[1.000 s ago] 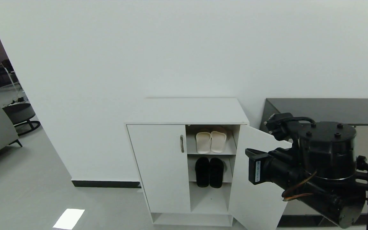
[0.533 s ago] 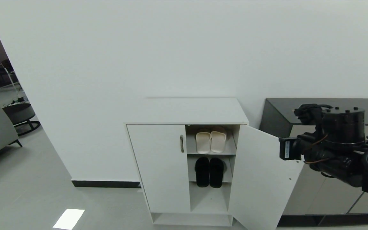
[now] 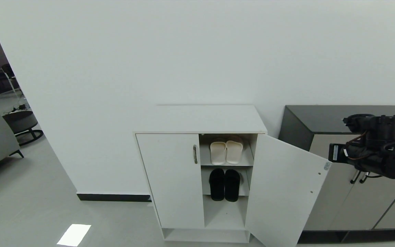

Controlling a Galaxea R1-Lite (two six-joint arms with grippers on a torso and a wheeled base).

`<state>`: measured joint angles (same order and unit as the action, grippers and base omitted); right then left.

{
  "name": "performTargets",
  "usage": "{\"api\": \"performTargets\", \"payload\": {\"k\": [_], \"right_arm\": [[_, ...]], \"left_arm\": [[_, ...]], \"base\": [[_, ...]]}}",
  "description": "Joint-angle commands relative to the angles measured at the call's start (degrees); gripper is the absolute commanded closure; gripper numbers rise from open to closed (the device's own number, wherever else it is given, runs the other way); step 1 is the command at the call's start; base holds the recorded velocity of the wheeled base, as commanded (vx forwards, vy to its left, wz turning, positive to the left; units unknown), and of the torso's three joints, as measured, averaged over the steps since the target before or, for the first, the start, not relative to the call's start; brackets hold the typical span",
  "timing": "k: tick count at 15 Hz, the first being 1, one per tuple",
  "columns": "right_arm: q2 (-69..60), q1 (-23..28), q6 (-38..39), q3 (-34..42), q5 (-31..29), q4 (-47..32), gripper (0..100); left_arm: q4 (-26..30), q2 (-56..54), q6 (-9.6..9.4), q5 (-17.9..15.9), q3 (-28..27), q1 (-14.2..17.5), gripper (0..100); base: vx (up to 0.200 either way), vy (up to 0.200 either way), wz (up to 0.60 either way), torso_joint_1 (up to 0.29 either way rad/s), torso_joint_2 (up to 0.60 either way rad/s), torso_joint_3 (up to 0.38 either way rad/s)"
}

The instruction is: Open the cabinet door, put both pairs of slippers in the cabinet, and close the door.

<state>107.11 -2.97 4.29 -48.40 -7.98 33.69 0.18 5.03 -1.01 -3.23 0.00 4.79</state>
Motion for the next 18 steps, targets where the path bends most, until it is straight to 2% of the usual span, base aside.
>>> {"api": "performTargets", "payload": {"k": [1,6,12,15,16,18], "right_arm": [[5.0,2.8,-0.2,-2.1,0.1,0.1,100],[11.5,5.3,-0.2,-5.0,0.1,2.9,100],[11.5,3.7,-0.2,-3.3,1.0,3.0,100],[4.4,-1.8,-0.2,2.6,4.2,2.7,100],[-0.8,-5.7,-0.2,5.9,6.9,2.3,100],[-10.9,-13.5,0.4,8.2,7.8,-3.5,100]], "left_arm": [[0.0,0.1,-0.04,0.0,0.0,0.0,100],[0.0,0.1,-0.04,0.0,0.0,0.0,100],[0.0,0.1,-0.04,0.0,0.0,0.0,100],[0.0,0.1,-0.04,0.0,0.0,0.0,100],[0.0,0.1,-0.04,0.0,0.0,0.0,100],[0.0,0.1,-0.04,0.0,0.0,0.0,100]], "base": [[0.0,0.0,0.0,0.0,0.0,0.0],[0.0,0.0,0.0,0.0,0.0,0.0],[0.0,0.0,0.0,0.0,0.0,0.0],[0.0,0.0,0.0,0.0,0.0,0.0],[0.0,0.0,0.0,0.0,0.0,0.0],[0.0,0.0,0.0,0.0,0.0,0.0]]}}
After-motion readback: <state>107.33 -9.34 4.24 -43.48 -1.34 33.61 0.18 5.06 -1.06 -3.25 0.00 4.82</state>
